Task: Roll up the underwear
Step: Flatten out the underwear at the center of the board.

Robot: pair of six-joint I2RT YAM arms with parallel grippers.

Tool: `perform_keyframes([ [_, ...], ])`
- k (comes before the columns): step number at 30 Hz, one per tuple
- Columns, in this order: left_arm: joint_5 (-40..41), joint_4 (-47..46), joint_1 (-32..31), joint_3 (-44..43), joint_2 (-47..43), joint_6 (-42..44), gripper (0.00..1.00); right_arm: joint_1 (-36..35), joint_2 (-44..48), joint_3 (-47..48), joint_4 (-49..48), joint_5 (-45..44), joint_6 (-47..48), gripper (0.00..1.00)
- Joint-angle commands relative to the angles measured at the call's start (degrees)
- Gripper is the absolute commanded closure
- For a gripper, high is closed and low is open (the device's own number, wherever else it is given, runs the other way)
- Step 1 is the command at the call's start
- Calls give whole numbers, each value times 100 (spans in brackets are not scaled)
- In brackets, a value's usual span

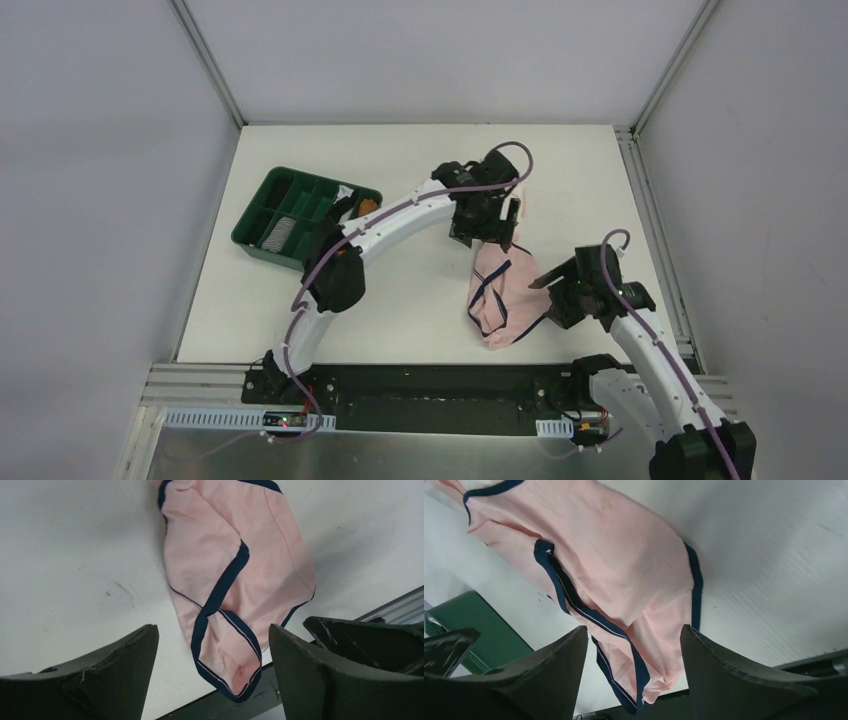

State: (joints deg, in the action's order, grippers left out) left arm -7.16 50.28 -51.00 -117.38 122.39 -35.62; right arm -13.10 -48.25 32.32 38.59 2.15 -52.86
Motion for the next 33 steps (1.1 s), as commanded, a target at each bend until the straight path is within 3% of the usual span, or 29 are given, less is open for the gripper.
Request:
perform_keyframes([
  [1,1445,911,-612,-1287,737,767,18,457,929,-86,1012,-58,-99,28],
  [5,1859,901,-805,-1775,1175,1028,21,969,1989,-162,1999,-171,-284,28],
  [10,2113,772,-929,-2312,1746,1302,25,1035,3025,-305,2381,-171,-772,27],
  [16,2567,738,-929,-2425,2252,1395,30,1036,3292,-291,2509,-346,-846,27],
  [22,2702,622,-915,-2426,2441,1441,51,1031,3110,-244,2500,-346,-754,27],
  [29,2798,611,-814,-2025,1773,1300,87,1032,3050,-402,2185,83,-470,27],
  [33,2451,606,-575,-1287,855,1019,88,1029,2766,-527,1778,667,-151,27],
])
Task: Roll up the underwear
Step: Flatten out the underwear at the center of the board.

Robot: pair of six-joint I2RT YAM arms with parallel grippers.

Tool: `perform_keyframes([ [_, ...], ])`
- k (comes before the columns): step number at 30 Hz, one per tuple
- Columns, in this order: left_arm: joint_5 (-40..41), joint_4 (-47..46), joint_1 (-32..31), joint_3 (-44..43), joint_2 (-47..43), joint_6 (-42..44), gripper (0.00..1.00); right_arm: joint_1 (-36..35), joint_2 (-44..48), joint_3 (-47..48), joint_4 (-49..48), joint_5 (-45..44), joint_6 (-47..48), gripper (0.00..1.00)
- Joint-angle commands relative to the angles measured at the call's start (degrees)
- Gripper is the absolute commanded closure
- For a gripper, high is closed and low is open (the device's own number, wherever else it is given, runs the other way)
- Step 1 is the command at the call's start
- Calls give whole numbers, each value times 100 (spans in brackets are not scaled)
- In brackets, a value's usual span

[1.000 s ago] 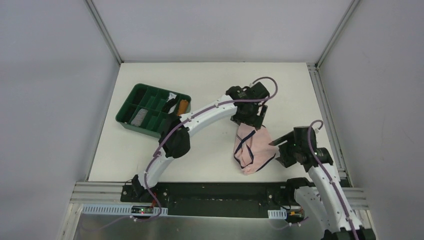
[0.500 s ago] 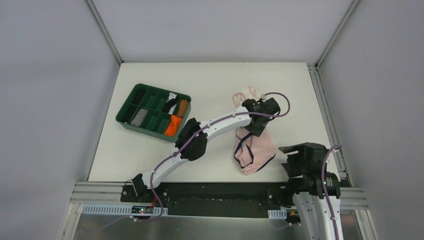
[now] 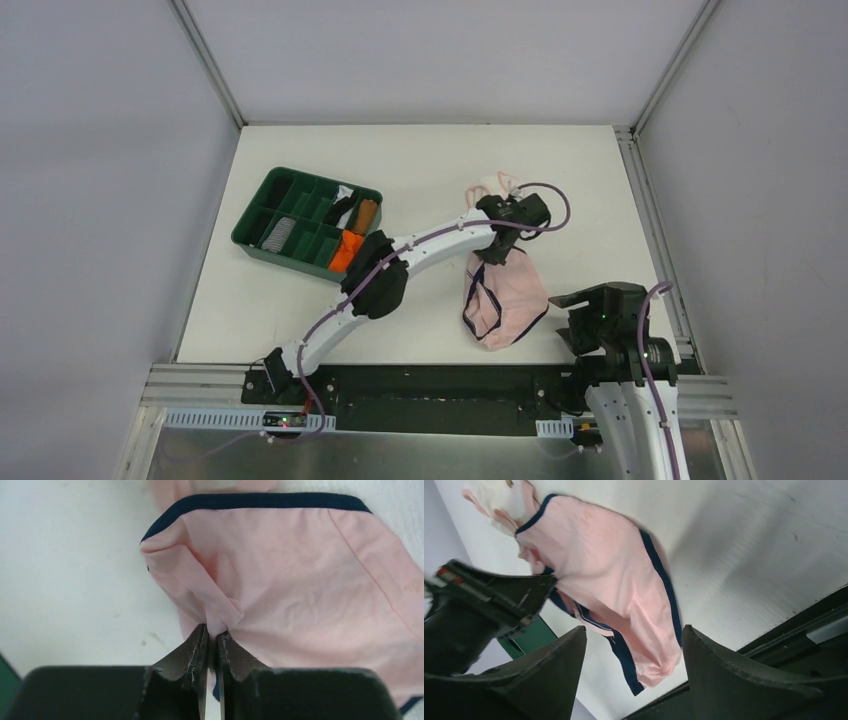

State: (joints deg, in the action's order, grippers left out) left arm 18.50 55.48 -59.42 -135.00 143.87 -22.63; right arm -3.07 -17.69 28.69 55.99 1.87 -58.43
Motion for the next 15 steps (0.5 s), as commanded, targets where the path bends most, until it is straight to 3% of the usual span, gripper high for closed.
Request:
perform_keyframes([
  [1,-320,81,414,710,-1526,-395,87,26,-340,-192,-41,824,447,27],
  [6,-1380,-61,1142,2230,-2706,-1172,74,-15,-468,-298,-271,1298,577,27],
  [10,-1832,-591,1483,3842,-3724,-1468,40,-121,-593,-485,-446,1536,545,28],
  [11,-1979,-750,1512,4127,-3926,-1498,35,-183,-613,-538,-525,1589,503,28],
  [15,-2109,-1045,1534,4823,-4446,-1617,31,-668,-726,-828,-1109,1692,25,32],
])
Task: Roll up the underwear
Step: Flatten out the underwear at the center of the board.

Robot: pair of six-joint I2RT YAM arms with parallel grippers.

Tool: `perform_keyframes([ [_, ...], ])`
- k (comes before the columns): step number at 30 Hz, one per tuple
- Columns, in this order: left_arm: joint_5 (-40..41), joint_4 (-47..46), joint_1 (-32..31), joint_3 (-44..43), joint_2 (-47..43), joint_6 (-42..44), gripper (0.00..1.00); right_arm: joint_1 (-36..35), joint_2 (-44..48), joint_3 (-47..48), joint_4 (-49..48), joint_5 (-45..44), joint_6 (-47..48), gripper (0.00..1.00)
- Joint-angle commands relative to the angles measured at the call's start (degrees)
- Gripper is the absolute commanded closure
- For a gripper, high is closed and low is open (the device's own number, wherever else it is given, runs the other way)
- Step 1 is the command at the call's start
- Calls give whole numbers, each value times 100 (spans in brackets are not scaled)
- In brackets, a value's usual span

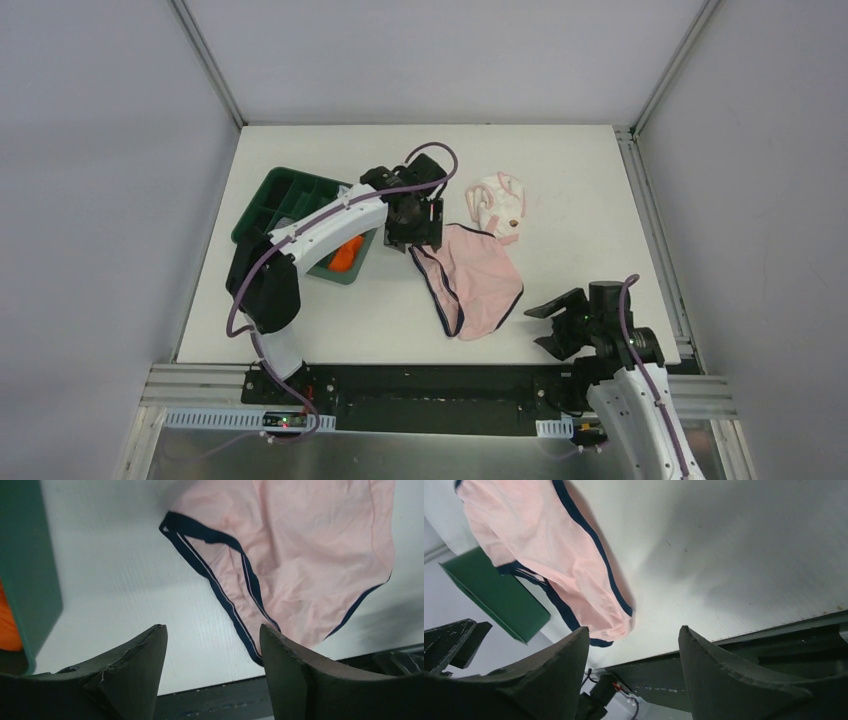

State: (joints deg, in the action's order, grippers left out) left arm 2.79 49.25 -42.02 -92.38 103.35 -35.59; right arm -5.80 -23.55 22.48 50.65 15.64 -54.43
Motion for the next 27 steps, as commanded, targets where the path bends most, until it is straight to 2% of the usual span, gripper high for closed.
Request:
perform_keyframes([
  [1,-482,-455,-202,622,-444,-347,33,-623,-172,-249,-742,253,-529,34],
  [4,-320,-513,-200,584,-416,-304,34,-1436,-324,-275,-1205,-144,-1063,36],
  [7,-41,-480,-86,345,-93,-207,23,-2535,-783,-314,-1867,-537,-1714,36],
  [11,-56,-414,385,202,429,-378,23,-3715,-1572,-276,-2509,-1209,-2797,31],
  [14,-266,-414,622,-97,890,-125,23,-4286,-2015,-365,-2993,-1498,-3631,30],
  [16,-439,-394,633,-329,1147,135,23,-4524,-2149,-504,-3458,-1719,-4207,30],
  [19,-558,-362,647,-477,1390,350,24,-4579,-2259,-764,-4081,-1729,-4269,30],
  [22,-719,-371,699,-499,1593,377,29,-4589,-2290,-903,-4156,-1729,-4269,30],
  [23,-792,-370,703,-522,1662,378,32,-4593,-2293,-982,-4224,-1882,-5012,30],
  [26,-822,-374,704,-552,1843,347,42,-4623,-2415,-1103,-4423,-2065,-5235,35],
  [27,-832,-379,704,-561,1890,337,48,-4630,-2484,-1119,-4507,-2099,-5220,39],
])
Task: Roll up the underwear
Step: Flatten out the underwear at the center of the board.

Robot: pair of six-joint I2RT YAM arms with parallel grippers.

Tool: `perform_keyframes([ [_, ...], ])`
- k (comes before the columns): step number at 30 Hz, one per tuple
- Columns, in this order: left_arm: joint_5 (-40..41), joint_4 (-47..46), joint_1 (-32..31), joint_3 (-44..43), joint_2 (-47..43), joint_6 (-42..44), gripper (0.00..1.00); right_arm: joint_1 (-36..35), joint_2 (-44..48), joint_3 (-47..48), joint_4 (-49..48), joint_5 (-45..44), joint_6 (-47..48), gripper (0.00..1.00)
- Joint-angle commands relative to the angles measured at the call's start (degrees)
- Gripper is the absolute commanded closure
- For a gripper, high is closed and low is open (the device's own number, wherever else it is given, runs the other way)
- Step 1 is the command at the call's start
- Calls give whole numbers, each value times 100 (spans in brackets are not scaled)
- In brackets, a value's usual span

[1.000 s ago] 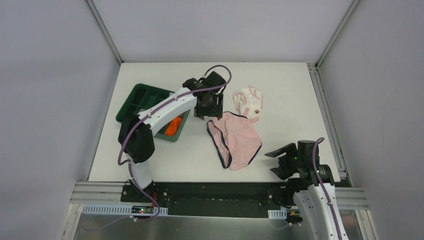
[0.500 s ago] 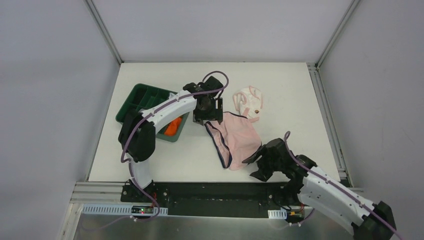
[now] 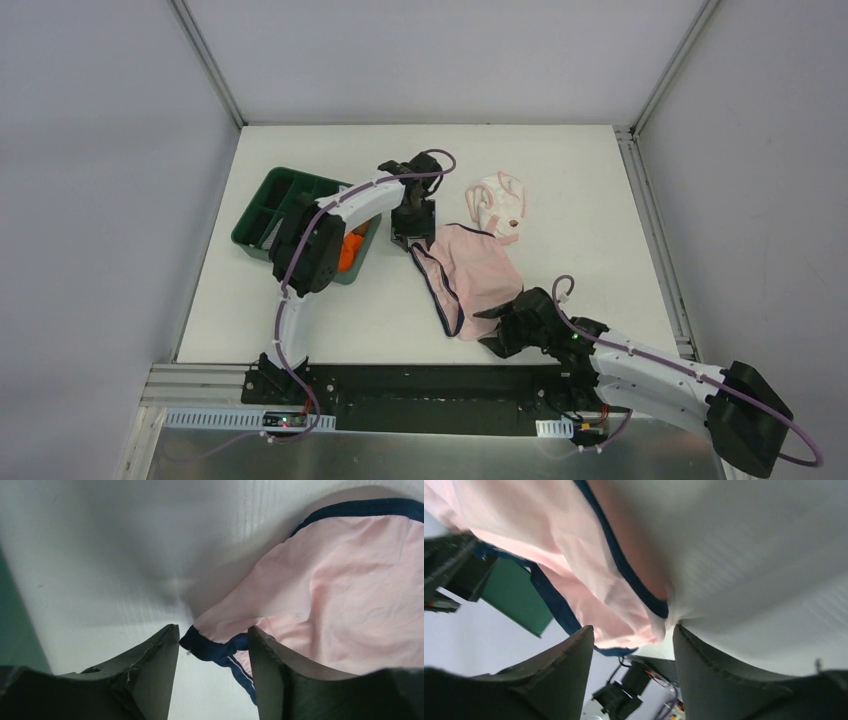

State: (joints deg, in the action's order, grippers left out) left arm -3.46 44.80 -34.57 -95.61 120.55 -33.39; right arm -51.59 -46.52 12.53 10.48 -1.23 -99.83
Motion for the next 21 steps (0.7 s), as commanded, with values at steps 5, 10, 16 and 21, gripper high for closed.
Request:
perform_keyframes([
  [5,-242,71,-38,-282,62,116,90,-33,-567,16,-504,-688,-201,91],
  [10,-376,77,39,-464,-316,185,100,1427,125,236,567,-599,1316,100],
  [16,-900,150,112,-800,-895,-74,100,4348,319,1883,1772,679,4121,100],
  [21,-770,0,-392,90,-1369,-644,100,4486,-934,2823,2605,887,5434,100],
])
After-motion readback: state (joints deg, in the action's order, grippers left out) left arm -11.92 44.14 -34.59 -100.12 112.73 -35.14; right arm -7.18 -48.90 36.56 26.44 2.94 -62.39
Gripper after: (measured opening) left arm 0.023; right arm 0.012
